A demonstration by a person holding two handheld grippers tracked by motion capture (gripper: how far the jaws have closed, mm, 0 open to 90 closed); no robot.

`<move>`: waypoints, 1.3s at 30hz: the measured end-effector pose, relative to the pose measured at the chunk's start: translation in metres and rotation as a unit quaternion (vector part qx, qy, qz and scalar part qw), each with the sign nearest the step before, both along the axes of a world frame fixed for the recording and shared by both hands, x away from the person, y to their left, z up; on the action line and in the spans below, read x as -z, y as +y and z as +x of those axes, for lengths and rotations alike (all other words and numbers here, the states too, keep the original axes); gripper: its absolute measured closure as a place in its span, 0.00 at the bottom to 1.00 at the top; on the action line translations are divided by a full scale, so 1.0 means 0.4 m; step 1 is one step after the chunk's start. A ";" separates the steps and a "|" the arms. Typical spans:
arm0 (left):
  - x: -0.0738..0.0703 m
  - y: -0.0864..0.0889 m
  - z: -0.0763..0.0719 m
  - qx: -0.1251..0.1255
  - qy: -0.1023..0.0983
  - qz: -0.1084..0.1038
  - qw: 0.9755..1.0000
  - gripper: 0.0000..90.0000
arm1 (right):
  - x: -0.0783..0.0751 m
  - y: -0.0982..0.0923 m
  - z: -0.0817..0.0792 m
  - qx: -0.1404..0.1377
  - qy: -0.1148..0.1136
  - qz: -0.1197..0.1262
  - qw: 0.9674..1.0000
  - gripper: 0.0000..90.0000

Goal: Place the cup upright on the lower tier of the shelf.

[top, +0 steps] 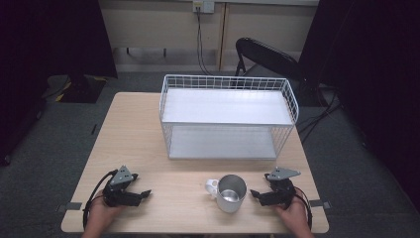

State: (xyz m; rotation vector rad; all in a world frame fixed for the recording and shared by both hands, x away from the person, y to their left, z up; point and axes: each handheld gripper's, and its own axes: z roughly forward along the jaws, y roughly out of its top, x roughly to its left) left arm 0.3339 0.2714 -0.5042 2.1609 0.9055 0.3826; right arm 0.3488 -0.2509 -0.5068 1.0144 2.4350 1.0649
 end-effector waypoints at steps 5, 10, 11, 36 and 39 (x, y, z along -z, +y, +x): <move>0.000 -0.002 -0.001 -0.002 0.003 0.001 1.000 0.17 | 0.000 0.000 0.000 0.000 0.000 0.000 1.000 0.15; 0.000 -0.002 -0.001 -0.002 0.004 0.000 1.000 0.17 | -0.004 -0.005 -0.004 0.001 0.005 -0.003 1.000 0.16; 0.000 -0.002 -0.001 -0.002 0.004 0.000 1.000 0.17 | -0.006 -0.006 -0.006 0.003 0.008 -0.006 1.000 0.17; -0.001 -0.001 -0.003 -0.005 0.002 0.002 1.000 0.17 | -0.228 0.028 -0.080 -0.079 -0.030 0.043 0.995 0.25; -0.001 -0.002 -0.003 -0.006 0.002 0.002 1.000 0.17 | -0.236 0.041 -0.086 -0.089 -0.031 0.047 0.994 0.25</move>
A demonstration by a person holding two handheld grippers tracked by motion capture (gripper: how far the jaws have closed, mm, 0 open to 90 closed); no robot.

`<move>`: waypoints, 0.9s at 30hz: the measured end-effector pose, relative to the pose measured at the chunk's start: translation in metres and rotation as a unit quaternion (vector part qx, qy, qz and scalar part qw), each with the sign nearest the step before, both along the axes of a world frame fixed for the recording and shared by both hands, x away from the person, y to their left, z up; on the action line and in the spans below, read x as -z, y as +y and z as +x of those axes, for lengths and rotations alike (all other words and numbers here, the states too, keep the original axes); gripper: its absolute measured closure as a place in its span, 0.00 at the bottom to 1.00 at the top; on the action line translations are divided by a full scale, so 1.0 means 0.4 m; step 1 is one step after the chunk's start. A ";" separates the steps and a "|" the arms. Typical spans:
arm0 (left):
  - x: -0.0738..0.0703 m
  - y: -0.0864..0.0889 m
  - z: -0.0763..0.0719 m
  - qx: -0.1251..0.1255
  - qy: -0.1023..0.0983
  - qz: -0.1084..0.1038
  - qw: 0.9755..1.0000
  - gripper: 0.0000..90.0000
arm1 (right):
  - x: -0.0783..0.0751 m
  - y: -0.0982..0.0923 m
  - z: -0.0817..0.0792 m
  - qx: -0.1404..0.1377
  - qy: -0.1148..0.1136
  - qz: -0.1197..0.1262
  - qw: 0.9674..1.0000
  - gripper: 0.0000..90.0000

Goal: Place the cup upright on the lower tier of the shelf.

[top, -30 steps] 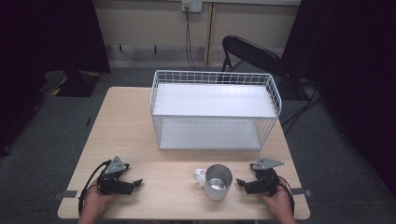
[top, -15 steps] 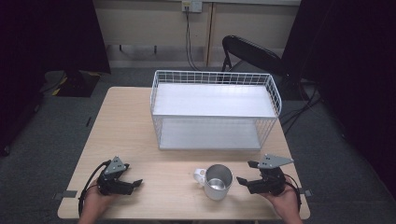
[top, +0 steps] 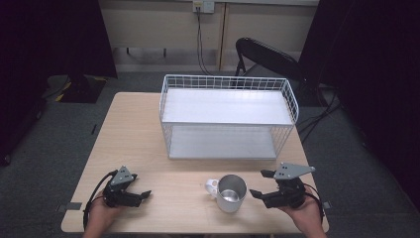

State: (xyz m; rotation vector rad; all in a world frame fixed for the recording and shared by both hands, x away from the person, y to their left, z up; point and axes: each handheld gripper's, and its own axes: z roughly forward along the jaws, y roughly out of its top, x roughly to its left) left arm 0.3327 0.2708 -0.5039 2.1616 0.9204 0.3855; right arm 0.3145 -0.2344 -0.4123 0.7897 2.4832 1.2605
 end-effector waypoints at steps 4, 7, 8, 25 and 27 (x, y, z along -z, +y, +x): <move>0.000 0.000 0.000 0.000 0.000 0.000 1.000 0.17 | -0.006 0.025 -0.008 -0.017 0.001 0.001 1.000 0.25; 0.000 0.000 0.000 0.000 0.000 0.000 1.000 0.17 | -0.014 0.042 -0.012 -0.031 0.001 0.002 1.000 0.25; 0.000 0.000 0.000 0.000 0.000 0.000 1.000 0.17 | -0.017 0.047 -0.012 -0.034 0.003 0.006 0.999 0.25; 0.000 0.000 0.000 -0.001 0.000 0.000 1.000 0.17 | -0.028 0.125 -0.024 -0.084 0.015 0.008 0.996 0.26; 0.000 0.000 0.000 -0.001 0.000 0.000 1.000 0.17 | -0.026 0.130 -0.026 -0.087 0.017 0.009 0.996 0.27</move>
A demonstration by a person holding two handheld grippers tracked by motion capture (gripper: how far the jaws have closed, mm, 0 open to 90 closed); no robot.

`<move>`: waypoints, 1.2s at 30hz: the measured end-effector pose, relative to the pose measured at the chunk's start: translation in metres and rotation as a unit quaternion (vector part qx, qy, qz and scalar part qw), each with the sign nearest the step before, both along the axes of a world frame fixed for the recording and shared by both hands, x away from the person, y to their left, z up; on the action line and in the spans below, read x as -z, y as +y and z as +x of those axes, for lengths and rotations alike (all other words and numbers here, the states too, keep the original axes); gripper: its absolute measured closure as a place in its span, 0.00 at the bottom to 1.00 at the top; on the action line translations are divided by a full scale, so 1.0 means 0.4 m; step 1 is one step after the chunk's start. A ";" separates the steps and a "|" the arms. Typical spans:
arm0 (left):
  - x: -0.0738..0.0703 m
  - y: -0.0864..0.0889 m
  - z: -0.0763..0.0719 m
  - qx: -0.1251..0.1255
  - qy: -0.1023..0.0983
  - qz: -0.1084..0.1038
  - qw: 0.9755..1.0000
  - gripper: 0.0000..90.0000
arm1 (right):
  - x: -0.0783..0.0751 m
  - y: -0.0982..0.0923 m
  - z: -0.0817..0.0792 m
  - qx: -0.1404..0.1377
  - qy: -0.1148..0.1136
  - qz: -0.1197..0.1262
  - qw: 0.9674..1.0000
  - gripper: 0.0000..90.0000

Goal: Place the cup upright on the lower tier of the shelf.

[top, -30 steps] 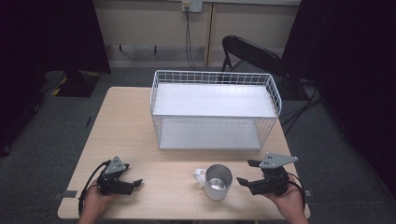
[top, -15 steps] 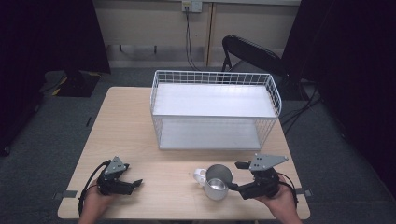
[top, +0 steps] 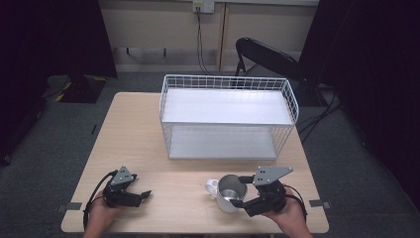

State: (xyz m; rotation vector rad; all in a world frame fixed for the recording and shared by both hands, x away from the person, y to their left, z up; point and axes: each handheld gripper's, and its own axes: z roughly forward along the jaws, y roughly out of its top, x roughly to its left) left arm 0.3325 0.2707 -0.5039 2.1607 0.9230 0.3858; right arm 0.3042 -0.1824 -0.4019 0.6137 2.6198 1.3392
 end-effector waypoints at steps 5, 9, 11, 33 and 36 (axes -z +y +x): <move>0.000 0.000 0.000 0.000 0.000 0.000 1.000 0.17 | 0.000 0.008 -0.006 -0.010 0.002 0.006 1.000 0.30; 0.000 0.000 0.000 0.000 0.000 0.000 1.000 0.17 | 0.003 0.015 -0.009 -0.020 0.003 0.006 1.000 0.35; 0.000 0.000 0.000 0.000 0.000 0.000 1.000 0.17 | 0.007 0.020 -0.011 -0.028 0.005 0.005 1.000 0.38; 0.000 0.000 0.002 0.001 0.000 0.001 1.000 0.17 | 0.061 0.056 -0.015 -0.061 -0.001 -0.064 0.996 0.75; 0.000 0.001 0.003 0.002 0.000 0.002 1.000 0.17 | 0.065 0.061 -0.013 -0.061 0.001 -0.068 0.996 0.78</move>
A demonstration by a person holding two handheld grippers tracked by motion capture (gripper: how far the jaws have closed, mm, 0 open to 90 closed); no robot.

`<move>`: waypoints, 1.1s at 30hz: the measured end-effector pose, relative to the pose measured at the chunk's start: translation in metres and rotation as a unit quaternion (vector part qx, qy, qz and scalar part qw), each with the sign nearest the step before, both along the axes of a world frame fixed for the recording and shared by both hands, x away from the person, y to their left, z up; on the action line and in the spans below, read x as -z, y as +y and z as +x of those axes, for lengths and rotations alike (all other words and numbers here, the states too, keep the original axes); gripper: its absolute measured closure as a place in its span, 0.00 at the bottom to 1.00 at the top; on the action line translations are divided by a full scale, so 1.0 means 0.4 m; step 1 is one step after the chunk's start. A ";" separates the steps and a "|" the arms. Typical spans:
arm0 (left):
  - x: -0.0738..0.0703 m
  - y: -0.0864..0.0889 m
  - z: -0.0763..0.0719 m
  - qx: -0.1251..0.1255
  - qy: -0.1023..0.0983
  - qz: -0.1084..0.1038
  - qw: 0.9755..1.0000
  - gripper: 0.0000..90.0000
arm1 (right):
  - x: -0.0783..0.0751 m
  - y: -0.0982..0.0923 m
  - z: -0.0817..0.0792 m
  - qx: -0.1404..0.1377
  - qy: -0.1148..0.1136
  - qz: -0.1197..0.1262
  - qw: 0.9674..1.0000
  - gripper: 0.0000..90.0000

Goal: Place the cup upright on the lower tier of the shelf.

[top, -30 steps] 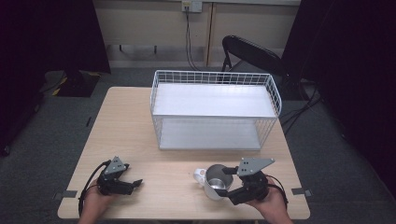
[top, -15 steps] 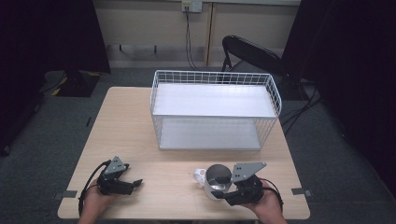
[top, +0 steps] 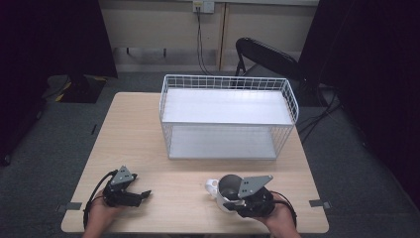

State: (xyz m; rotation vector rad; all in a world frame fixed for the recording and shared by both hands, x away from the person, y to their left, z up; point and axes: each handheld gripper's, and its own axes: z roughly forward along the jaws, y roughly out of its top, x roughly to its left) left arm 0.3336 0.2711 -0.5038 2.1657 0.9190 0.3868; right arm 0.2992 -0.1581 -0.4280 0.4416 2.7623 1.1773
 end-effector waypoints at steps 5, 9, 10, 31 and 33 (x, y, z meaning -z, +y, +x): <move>0.000 0.001 0.002 0.001 0.002 -0.002 1.000 0.17 | 0.003 0.006 0.005 -0.006 -0.004 -0.006 1.000 0.86; 0.001 0.002 0.003 -0.001 0.001 -0.003 1.000 0.17 | 0.001 0.013 0.002 -0.019 -0.023 -0.019 0.999 0.90; 0.001 0.002 0.003 -0.001 0.001 -0.003 1.000 0.17 | 0.000 0.015 0.001 -0.020 -0.025 -0.023 0.999 0.91; 0.001 0.002 0.004 -0.002 0.002 -0.003 1.000 0.17 | -0.042 -0.014 0.025 0.015 -0.078 -0.033 0.996 0.92; 0.001 0.002 0.004 -0.002 0.002 -0.003 1.000 0.17 | -0.043 -0.016 0.031 0.022 -0.084 -0.033 0.996 0.92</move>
